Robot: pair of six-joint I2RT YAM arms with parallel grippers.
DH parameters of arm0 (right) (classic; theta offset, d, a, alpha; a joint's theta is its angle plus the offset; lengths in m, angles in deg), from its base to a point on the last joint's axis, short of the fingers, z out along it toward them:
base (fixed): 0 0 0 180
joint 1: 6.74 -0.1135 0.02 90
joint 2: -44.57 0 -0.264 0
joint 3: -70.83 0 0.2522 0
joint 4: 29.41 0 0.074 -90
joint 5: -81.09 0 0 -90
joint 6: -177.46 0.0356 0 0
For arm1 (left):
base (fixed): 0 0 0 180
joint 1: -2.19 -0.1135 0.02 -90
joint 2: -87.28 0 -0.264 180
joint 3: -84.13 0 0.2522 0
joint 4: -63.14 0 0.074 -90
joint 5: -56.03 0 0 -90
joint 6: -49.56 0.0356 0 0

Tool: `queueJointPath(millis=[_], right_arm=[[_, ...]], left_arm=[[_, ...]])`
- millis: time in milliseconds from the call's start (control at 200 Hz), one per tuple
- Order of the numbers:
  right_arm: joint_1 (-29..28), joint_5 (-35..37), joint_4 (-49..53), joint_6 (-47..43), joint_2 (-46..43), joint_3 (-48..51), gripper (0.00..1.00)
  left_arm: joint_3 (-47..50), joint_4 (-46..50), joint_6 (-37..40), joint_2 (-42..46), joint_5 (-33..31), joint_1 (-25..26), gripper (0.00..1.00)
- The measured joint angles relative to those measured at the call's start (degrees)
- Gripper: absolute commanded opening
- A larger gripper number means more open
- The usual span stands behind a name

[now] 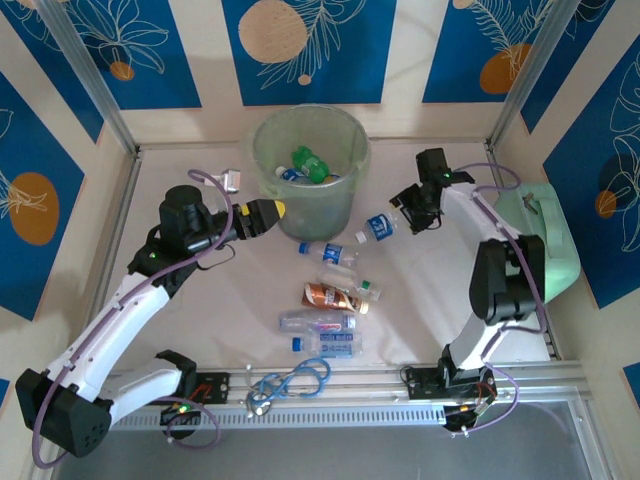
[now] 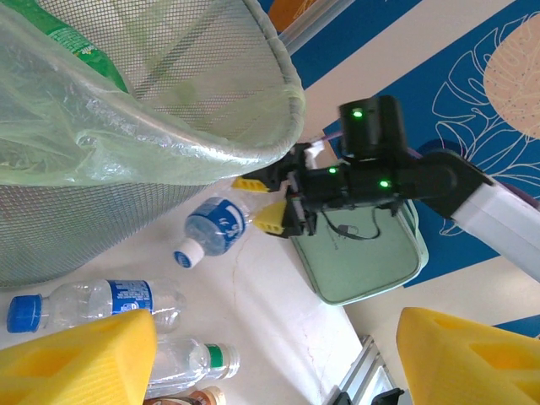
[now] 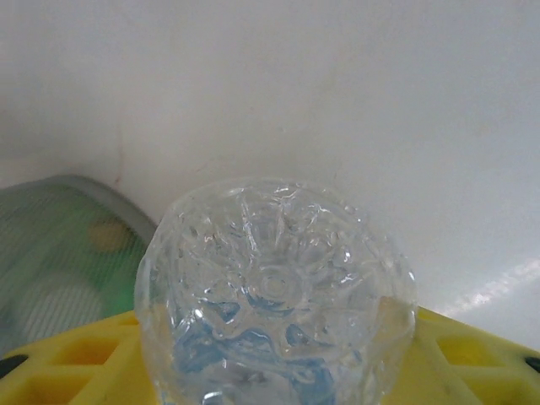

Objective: Put the plastic bottles in the bin

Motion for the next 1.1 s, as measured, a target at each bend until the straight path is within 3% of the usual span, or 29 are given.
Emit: queueJointPath(millis=[275,520,720,860,1100], right_arm=[[-0.68,0.59,-0.46,-5.11,-18.95,5.07,0.56],[-4.46,-4.22,-5.35,-8.96,-34.16,5.51,0.55],[-11.65,-13.44,-9.68,-13.38,-32.24,-1.07,0.54],[-16.9,-17.92,-10.86,-15.89,-29.09,-5.38,0.53],[-18.95,-20.26,-11.41,-16.63,-25.99,-9.14,0.54]], left_arm=[[-0.02,-0.72,-0.11,-0.33,1.33,0.09,0.76],[-0.11,-4.57,-0.48,-2.12,5.14,2.62,0.78],[-2.47,-7.45,-0.22,-5.2,7.89,5.18,0.87],[-4.26,-10.12,-0.28,-6.1,9.81,5.29,0.88],[-5.18,-13.55,-1.31,-7.1,11.91,5.29,0.89]])
